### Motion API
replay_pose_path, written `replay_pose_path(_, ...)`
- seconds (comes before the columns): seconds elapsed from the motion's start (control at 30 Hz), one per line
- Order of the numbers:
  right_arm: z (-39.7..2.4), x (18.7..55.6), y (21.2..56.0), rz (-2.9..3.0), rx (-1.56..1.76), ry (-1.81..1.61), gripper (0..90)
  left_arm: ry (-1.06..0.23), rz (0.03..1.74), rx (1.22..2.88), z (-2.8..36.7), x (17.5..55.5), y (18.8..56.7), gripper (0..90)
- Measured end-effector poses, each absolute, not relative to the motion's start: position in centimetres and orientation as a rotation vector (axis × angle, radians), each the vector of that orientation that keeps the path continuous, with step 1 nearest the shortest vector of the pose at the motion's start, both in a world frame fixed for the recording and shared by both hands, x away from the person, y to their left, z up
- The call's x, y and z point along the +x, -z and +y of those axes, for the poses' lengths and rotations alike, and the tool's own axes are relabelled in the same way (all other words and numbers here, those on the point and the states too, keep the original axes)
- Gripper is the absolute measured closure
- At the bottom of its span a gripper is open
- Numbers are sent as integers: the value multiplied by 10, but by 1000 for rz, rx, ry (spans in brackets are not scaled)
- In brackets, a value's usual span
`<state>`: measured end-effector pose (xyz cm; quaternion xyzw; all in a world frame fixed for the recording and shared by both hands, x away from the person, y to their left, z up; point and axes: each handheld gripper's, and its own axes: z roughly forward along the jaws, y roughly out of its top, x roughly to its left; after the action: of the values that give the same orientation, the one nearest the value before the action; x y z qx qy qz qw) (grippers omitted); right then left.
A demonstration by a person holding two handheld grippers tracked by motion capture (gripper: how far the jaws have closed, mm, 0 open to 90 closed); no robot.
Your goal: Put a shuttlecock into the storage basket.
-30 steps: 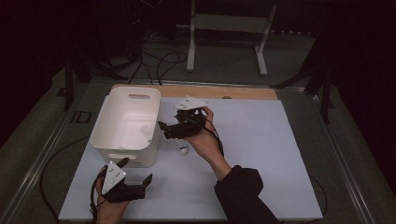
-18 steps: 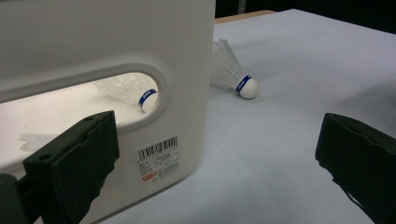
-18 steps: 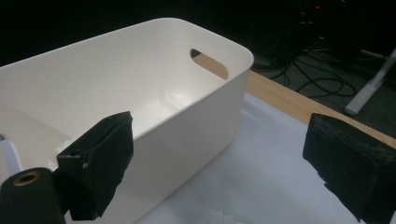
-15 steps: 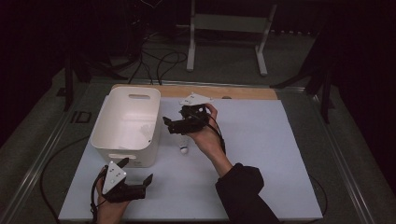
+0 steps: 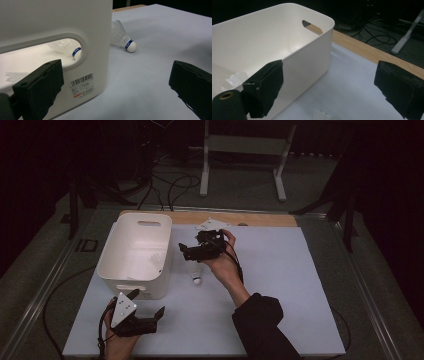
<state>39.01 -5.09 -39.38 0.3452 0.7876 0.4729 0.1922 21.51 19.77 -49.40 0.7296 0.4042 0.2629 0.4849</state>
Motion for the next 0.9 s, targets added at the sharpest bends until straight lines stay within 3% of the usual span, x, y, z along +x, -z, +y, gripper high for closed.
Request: replay_pose_path(0.9,-55,401,403,2189,1035,-1288,87,-642,988,1774,199,214,493,1)
